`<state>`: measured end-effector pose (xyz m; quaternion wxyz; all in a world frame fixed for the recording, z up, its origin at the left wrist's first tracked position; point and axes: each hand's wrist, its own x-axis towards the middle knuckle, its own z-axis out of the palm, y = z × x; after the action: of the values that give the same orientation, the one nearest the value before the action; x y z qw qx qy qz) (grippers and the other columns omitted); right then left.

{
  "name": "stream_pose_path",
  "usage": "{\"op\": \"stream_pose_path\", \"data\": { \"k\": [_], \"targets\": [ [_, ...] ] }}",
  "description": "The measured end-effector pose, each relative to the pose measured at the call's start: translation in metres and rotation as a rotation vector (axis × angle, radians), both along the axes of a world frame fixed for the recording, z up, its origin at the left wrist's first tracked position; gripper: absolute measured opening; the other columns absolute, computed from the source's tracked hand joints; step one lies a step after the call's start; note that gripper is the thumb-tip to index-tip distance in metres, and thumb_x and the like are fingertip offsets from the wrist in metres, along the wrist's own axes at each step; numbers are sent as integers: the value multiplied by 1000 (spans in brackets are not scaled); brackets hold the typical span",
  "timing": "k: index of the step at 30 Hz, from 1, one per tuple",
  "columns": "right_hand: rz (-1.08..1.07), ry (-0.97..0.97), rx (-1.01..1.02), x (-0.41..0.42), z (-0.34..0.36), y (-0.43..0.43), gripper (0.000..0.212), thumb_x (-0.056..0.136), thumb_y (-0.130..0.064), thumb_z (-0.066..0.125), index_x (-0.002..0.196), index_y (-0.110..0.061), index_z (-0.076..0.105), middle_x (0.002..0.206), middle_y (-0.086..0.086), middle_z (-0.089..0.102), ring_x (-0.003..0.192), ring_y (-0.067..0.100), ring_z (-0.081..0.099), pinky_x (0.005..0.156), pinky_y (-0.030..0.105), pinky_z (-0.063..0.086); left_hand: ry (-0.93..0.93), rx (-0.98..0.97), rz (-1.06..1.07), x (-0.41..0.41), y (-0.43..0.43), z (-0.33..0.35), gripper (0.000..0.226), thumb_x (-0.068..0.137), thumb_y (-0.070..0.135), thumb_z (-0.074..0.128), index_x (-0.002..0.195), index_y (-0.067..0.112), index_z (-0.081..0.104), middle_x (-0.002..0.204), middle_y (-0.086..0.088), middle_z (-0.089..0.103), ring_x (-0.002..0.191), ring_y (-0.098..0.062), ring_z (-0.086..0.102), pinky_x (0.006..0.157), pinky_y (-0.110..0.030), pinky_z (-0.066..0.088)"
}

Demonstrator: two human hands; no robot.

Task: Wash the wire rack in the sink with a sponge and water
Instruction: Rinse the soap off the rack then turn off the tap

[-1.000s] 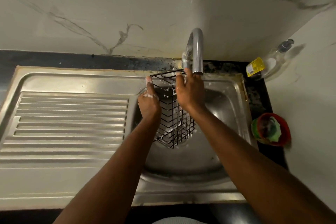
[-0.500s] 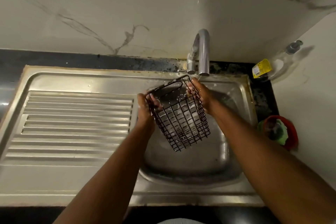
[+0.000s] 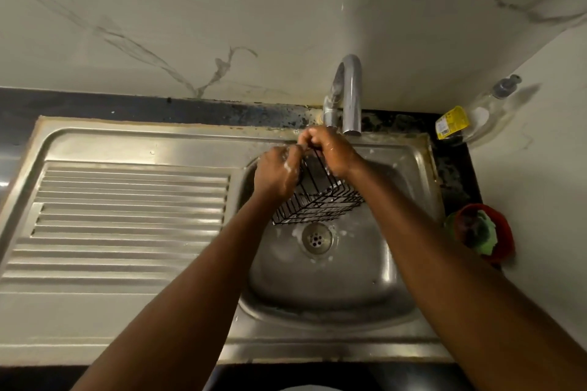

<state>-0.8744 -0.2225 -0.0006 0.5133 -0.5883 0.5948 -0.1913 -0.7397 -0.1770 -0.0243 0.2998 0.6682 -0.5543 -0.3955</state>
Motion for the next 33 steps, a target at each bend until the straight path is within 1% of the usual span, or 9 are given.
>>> {"op": "stream_pose_path", "data": {
  "k": [3,7,11,14,20,23,27,31,33],
  "targets": [
    [94,167,-239,15,-8,30,47,99,-51,24,96,-20,60,101,0,66,89,18,62,83,43,54,-246,20,-19,-5,13,-5,70,99,44,16,121,-5,62,119,-26,64,107,-37,59,88,-44,41],
    [128,140,-275,-15,-25,41,43,112,-41,30,123,-17,64,118,-1,65,106,16,61,89,33,49,136,-58,220,2,21,-4,50,99,43,37,69,11,61,62,-2,57,55,-15,47,55,-29,34],
    [-20,293,-6,-67,-62,29,59,109,-54,24,152,-19,46,155,10,46,143,29,43,116,41,33,308,101,349,17,23,-2,47,104,48,57,67,21,50,55,8,46,43,-6,37,37,-18,27],
    [-45,293,93,-51,-58,28,61,109,-56,20,148,-21,49,152,13,47,142,35,42,119,52,33,257,57,307,14,28,-7,41,103,50,58,71,24,60,51,12,46,40,1,39,39,-15,31],
    [235,362,-397,12,-32,56,65,104,-59,22,149,-19,48,147,6,54,136,24,46,117,45,33,262,-99,303,16,32,-18,42,107,47,52,93,19,80,81,5,78,74,-5,72,64,-21,54],
    [213,341,-325,-22,-40,34,63,104,-57,18,145,-23,52,145,3,56,132,21,49,110,39,39,361,-17,366,18,33,-12,49,103,50,58,64,19,58,52,10,56,45,-9,50,46,-23,38],
    [196,581,-59,-72,-61,12,52,111,-35,21,158,-19,36,164,5,34,151,28,28,121,39,22,400,81,385,30,32,-15,59,88,72,61,56,24,49,55,7,41,50,-15,36,53,-28,31],
    [-124,331,-50,-72,-63,-1,43,108,-50,40,116,-19,71,116,10,70,111,31,64,87,35,47,473,124,484,25,34,-15,40,98,60,58,77,27,54,73,2,52,72,-18,49,74,-38,43],
    [-53,376,-60,-67,-56,-6,38,108,-50,41,99,-24,68,96,4,69,88,24,64,73,31,43,511,122,521,29,36,-18,46,98,60,57,88,16,66,72,0,61,67,-22,58,62,-32,48]
  ]
}}
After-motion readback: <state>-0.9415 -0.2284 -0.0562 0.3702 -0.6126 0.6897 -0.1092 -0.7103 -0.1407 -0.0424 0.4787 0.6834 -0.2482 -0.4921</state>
